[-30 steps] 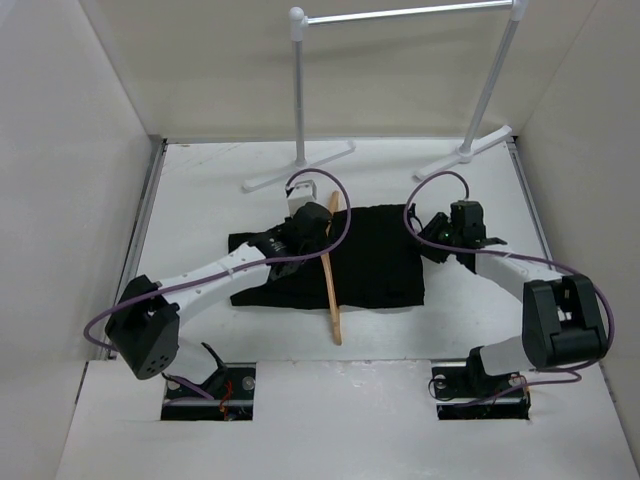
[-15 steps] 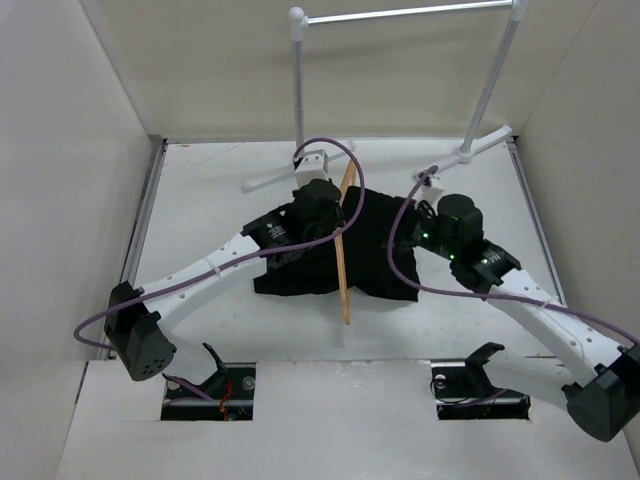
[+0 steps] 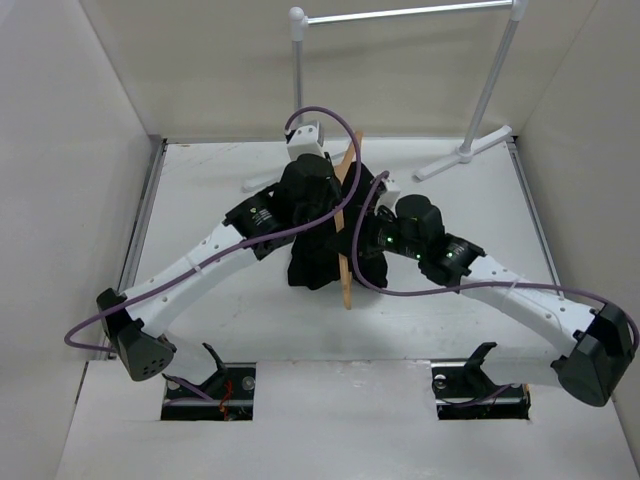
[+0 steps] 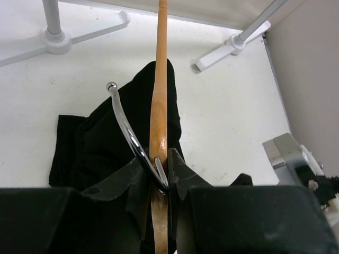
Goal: Place the trousers on the hanger
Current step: Place the hanger at the clothesline.
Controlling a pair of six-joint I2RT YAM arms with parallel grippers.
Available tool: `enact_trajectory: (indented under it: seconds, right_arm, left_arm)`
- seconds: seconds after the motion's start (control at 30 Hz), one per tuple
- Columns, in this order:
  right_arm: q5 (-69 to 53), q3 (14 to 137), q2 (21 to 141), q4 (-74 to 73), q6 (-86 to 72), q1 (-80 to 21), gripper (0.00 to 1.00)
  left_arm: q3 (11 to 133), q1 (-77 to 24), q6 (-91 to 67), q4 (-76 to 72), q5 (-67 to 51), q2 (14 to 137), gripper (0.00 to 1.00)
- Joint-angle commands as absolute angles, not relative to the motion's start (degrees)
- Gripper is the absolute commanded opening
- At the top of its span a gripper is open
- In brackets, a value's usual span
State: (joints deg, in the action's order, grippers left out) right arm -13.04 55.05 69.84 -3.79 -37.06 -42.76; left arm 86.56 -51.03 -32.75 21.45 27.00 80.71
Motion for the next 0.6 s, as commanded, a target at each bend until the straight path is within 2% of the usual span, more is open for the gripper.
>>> enact_trajectory:
  seconds: [0.0, 0.03, 0.23, 0.33, 0.4, 0.57]
  right_arm:
    - [-12.0, 58.8, 70.0, 0.6, -37.0, -45.7, 0.6]
    - [-12.0, 58.9, 70.3, 1.1, -37.3, -46.1, 0.57]
    - [-11.3, 60.8, 71.7, 2.4, -40.8, -47.1, 0.23]
    - [-10.9, 61.2, 71.8, 2.8, -42.7, -47.2, 0.14]
    - [-11.2, 60.9, 70.9, 4.9, -44.3, -47.2, 0.12]
    - [-14.7, 61.3, 69.4, 9.9, -48.9, -46.1, 0.1]
  left_arm:
    - [90.9, -51.4, -31.8, 18.5, 27.0, 77.9, 0.0]
    - [91.2, -51.4, -31.8, 18.5, 26.7, 78.0, 0.0]
    - [94.4, -51.7, -31.7, 19.2, 26.0, 78.7, 0.0]
    - [95.8, -51.8, -31.8, 19.2, 25.0, 79.1, 0.01]
    - [96.0, -51.9, -32.0, 18.5, 24.3, 79.2, 0.08]
    - [96.2, -50.9, -32.1, 16.4, 23.4, 77.7, 0.44]
